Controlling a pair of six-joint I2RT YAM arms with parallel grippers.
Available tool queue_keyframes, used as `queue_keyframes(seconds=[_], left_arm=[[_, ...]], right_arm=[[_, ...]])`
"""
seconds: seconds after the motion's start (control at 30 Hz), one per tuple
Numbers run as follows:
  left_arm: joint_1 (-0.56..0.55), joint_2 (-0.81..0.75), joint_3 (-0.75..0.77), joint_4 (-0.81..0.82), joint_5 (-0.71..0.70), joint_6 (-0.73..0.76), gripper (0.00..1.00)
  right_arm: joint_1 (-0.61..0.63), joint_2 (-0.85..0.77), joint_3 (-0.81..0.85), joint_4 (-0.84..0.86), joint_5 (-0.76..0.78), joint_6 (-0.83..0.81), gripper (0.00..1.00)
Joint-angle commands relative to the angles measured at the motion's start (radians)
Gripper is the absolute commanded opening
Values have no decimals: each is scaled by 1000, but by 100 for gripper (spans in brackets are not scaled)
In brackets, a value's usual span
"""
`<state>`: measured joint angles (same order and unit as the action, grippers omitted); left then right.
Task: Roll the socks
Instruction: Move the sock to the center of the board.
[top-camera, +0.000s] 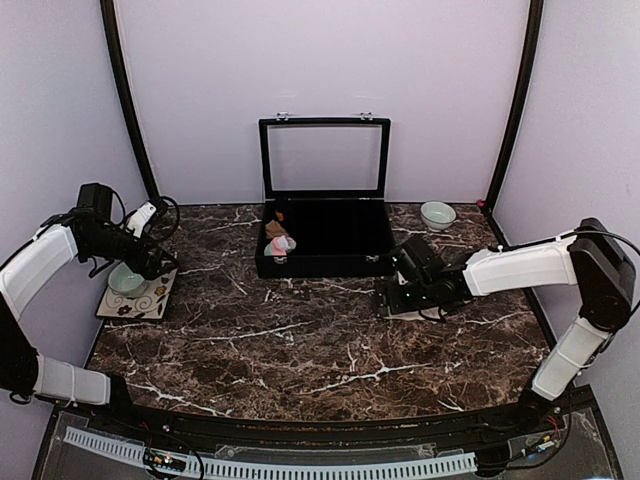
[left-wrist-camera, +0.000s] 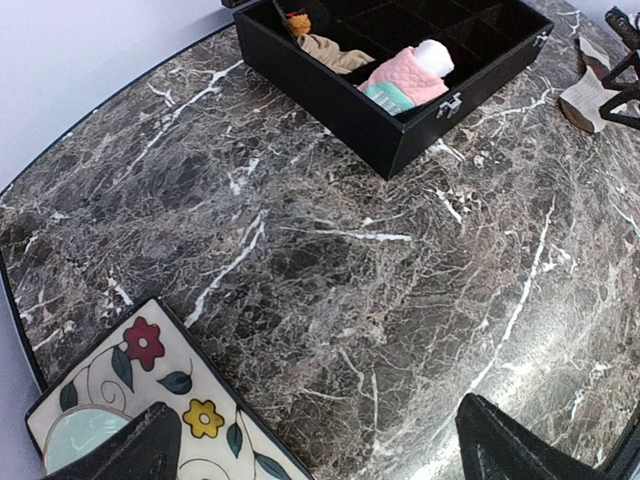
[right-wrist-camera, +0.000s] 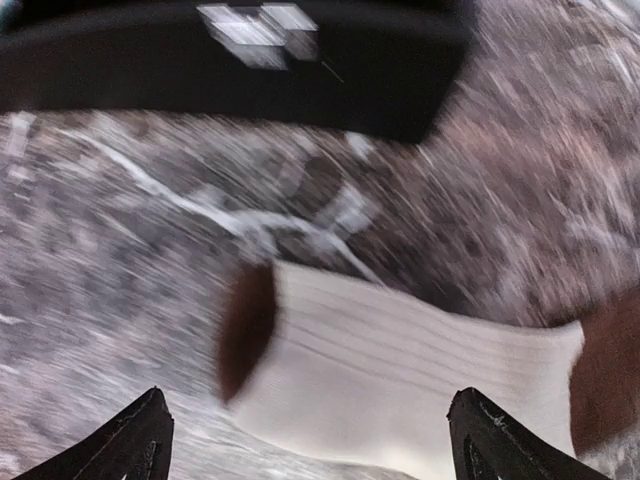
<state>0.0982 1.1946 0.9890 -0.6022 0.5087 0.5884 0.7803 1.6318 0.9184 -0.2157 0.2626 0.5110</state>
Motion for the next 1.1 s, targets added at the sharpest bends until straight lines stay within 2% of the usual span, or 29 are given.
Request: queue_keyframes(seconds=[0.0,0.2,0.27,0.53,0.6,0.63,0.7,0.73,0.77,0.93,1.07], left_arm=[[6,12,27,-124,55,77,99],[6,47,50,-218,54,121,93],[6,53,56,-233,49,124,91],[6,52,63,-256,45,124,88],[6,49,66,-261,44,122,87],[4,46,68,-263,42,121,86],[6,41,68,-263,41,117,85],[6,38,68,-264,38,117,84],[5,36,68,-268,36,117,84],[4,25,73,-278,30,123,84],[4,35,94,-298,52,129,83]], right_arm=[[-8,-31,-39,-73,109,52,91],[-21,31,-35,-83,50,31,71],[-16,54,-38,-56,-5,25,68],[18,103,-20,22,-107,28,71],[18,124,-4,24,-114,39,63],[18,139,2,36,-128,48,52],[22,161,14,56,-164,76,21],[27,166,19,61,-169,100,12],[35,167,18,75,-178,124,9],[114,175,43,160,-234,236,7],[169,270,168,205,-282,299,7]])
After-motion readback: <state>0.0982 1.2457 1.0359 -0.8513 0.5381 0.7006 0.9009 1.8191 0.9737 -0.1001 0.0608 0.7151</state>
